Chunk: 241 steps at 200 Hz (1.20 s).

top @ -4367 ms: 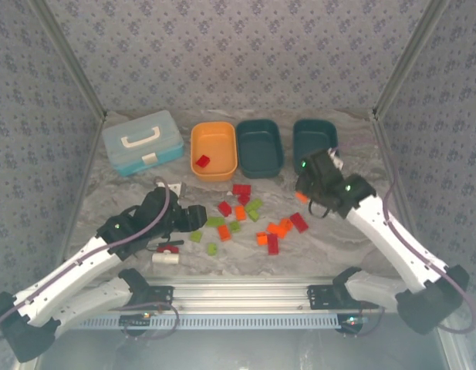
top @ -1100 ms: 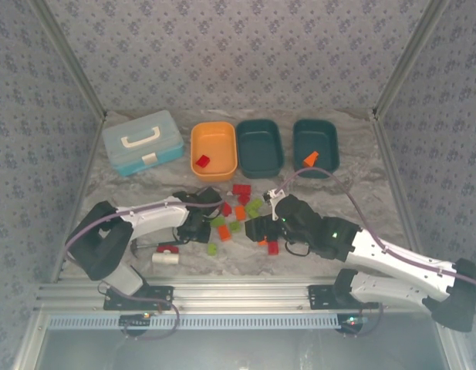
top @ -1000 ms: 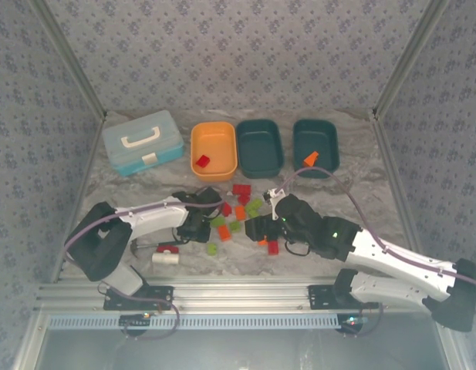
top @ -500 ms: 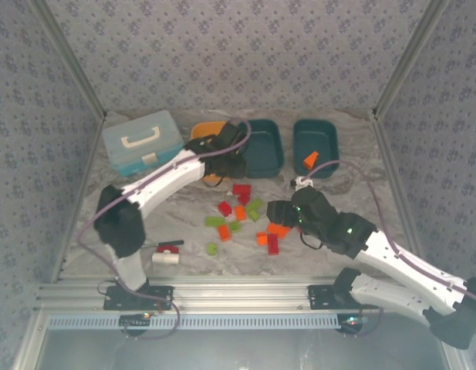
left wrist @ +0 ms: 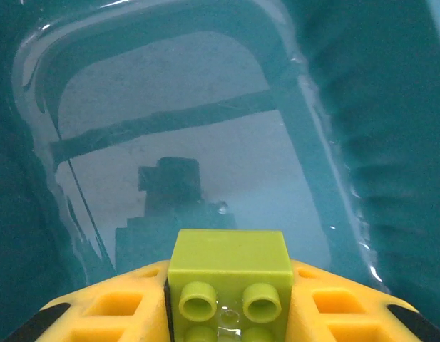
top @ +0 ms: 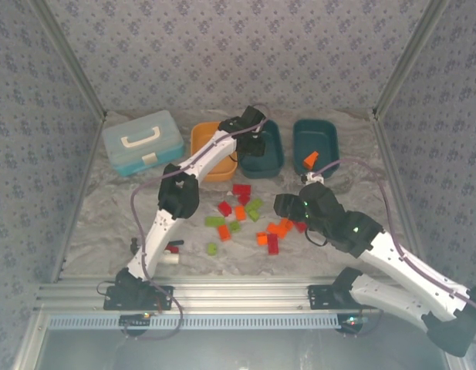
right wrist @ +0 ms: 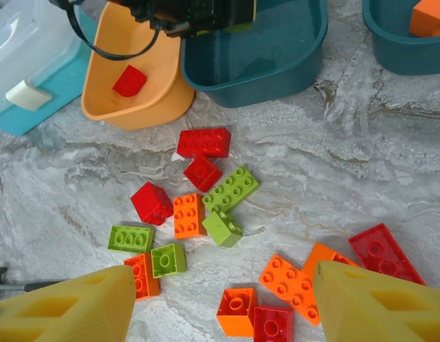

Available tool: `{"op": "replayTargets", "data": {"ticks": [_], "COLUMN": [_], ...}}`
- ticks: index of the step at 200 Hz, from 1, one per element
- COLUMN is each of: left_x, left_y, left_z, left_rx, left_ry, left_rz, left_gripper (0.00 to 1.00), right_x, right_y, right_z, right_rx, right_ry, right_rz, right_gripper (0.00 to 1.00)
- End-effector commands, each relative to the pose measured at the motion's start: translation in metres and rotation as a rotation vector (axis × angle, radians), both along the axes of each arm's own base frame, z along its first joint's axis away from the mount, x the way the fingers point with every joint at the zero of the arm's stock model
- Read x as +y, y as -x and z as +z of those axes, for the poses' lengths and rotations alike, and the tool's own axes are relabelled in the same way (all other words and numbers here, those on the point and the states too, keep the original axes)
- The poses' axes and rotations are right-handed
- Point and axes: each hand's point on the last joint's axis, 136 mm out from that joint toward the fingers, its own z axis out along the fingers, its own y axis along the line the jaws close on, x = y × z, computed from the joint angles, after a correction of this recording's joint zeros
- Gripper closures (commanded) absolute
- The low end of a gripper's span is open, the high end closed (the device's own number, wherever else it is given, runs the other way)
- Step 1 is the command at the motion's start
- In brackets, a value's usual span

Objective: Sort the legos into containers by color

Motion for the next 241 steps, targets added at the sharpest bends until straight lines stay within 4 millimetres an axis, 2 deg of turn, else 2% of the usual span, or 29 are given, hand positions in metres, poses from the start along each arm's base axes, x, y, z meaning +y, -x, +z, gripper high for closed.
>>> {"op": "replayTargets", "data": {"ticks": [1,20,43,68,87,99,120,143,155,164,170,171,179,181,195,219,241], "left_x": [-0.01,-0.011,-0.012,-0.019,-0.028,-0.03,-0.026,-0.006,0.01,0.023,0.032,0.034,0.049,0.053,0.084,0.139,0.176], "left_y": [0.004,0.004,0.003,0.003,0.002,0.004,0.014,0.044,0.067,0.087,0.1,0.102,0.12,0.124,0.157,0.209,0.249], "left_z": [0.005,0.003,0.008,0.036,0.083,0.123,0.199,0.272,0.299,0.311,0.308,0.314,0.317,0.31,0.301,0.256,0.208], "left_rx": [0.012,0.022,0.016,-0.013,-0.074,-0.121,-0.198,-0.265,-0.296,-0.31,-0.305,-0.321,-0.337,-0.326,-0.326,-0.277,-0.204], "left_ry": [0.029,0.039,0.05,0.11,0.197,0.262,0.373,0.433,0.443,0.455,0.456,0.469,0.493,0.487,0.487,0.441,0.408], "left_rz": [-0.044,-0.037,-0.032,-0.044,-0.052,-0.051,-0.038,-0.039,-0.039,-0.039,-0.034,-0.034,-0.02,-0.012,0.027,0.119,0.187], "left_gripper": [0.6,0.55,0.42,0.38,0.37,0.37,0.37,0.37,0.37,0.37,0.37,0.36,0.35,0.34,0.33,0.32,0.31], "right_x": [-0.006,-0.008,-0.01,-0.01,-0.011,-0.017,-0.025,-0.033,-0.036,-0.038,-0.04,-0.041,-0.045,-0.046,-0.056,-0.071,-0.071], "right_y": [0.004,0.005,0.005,0.004,0.003,0.006,0.007,0.011,0.013,0.015,0.017,0.017,0.019,0.019,0.024,0.025,0.024], "right_z": [-0.006,-0.009,-0.011,-0.008,-0.005,-0.009,-0.005,0.0,-0.001,-0.003,-0.006,-0.006,-0.01,-0.011,-0.025,-0.059,-0.091], "right_rx": [0.029,0.037,0.044,0.039,0.025,0.04,0.047,0.066,0.084,0.101,0.115,0.117,0.133,0.138,0.204,0.359,0.482], "right_ry": [-0.014,-0.018,-0.019,-0.025,-0.02,0.017,0.052,0.088,0.103,0.117,0.127,0.129,0.148,0.153,0.205,0.28,0.289], "right_rz": [-0.021,-0.026,-0.033,-0.032,-0.032,-0.039,-0.052,-0.063,-0.066,-0.072,-0.08,-0.082,-0.094,-0.097,-0.129,-0.197,-0.202], "right_gripper": [0.31,0.31,0.31,0.31,0.31,0.31,0.31,0.31,0.31,0.32,0.32,0.32,0.32,0.32,0.31,0.32,0.33]}}
